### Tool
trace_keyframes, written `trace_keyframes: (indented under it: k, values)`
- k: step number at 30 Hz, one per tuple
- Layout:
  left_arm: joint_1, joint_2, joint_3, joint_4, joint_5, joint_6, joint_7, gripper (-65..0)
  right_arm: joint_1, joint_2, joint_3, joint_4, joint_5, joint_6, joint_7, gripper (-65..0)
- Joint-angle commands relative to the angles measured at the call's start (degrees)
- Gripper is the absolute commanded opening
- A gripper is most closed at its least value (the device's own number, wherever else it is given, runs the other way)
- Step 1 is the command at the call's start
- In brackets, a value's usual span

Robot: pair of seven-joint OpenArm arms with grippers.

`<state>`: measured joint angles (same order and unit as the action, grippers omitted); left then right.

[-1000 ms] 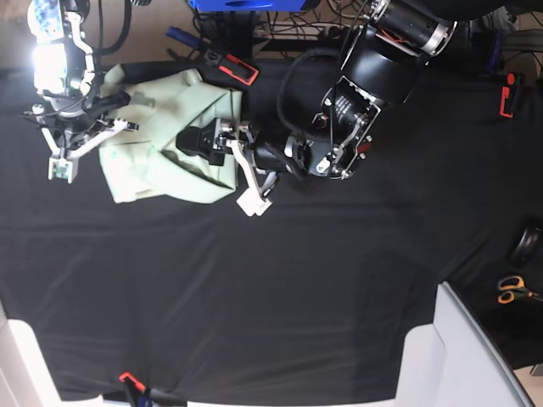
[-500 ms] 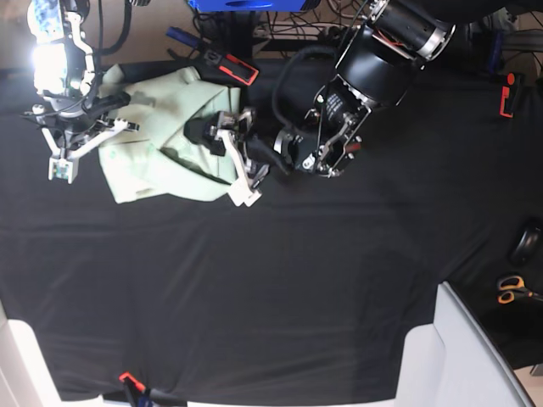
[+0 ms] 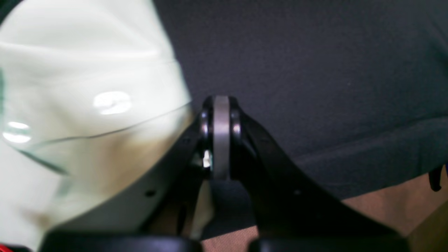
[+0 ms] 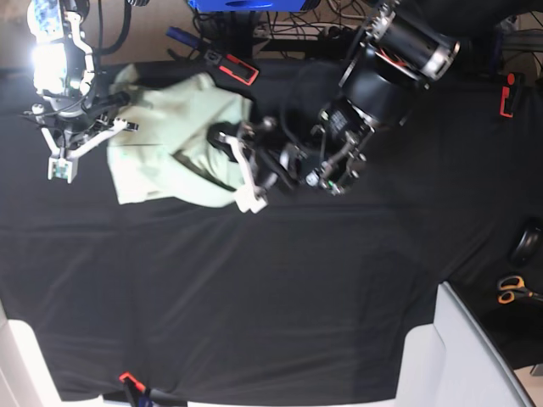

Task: Fold the T-shirt properly
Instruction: 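Lift the shirt with the left gripper and drag it toward the table center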

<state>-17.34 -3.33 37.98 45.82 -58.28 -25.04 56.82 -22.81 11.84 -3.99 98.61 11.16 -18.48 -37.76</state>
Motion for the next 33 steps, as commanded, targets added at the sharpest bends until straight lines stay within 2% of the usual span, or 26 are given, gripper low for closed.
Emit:
trace_keyframes:
  k: [1, 4, 8, 12, 16, 22, 29, 33]
  values:
    - [-2.66, -1.02, -0.39, 0.64, 0.48, 0.73, -0.95, -65.0, -0.01, 0.43, 0.34, 0.86, -0.48, -0.2, 1.05, -65.0]
    - [-5.91, -2.51, -0.39, 0.64, 1.89, 0.73, 2.3, -65.0, -0.18, 0.43, 0.34, 0.86, -0.48, -0.2, 1.05, -65.0]
    - [-10.13, -2.95, -0.48, 0.64, 8.04, 0.73, 5.2, -65.0, -0.18, 0.43, 0.34, 0.86, -0.48, -0.2, 1.05, -65.0]
    - [-13.21, -2.6, -0.48, 0.81, 17.62, 0.73, 9.25, -65.0, -0.18, 0.43, 0.34, 0.86, -0.48, -0.2, 1.05, -65.0]
    - [-15.14, -0.75, -0.39, 0.73, 31.69, 0.73, 11.18, -65.0, -0.18, 0.43, 0.34, 0.86, -0.48, -0.2, 1.05, -65.0]
    - [-14.52, 4.43, -0.48, 0.73, 54.19, 0.73, 10.48, -65.0, -0.09, 0.43, 0.34, 0.86, -0.48, -0.2, 1.05, -65.0]
    - [-13.65, 10.76, -0.57, 0.73, 70.28, 0.73, 3.45, -65.0, -0.18, 0.43, 0.34, 0.86, -0.48, -0.2, 1.05, -65.0]
    - [-13.56, 12.33, -0.48, 0.73, 76.7, 0.73, -1.3, -65.0, -0.27, 0.43, 0.34, 0.86, -0.48, -0.2, 1.05, -65.0]
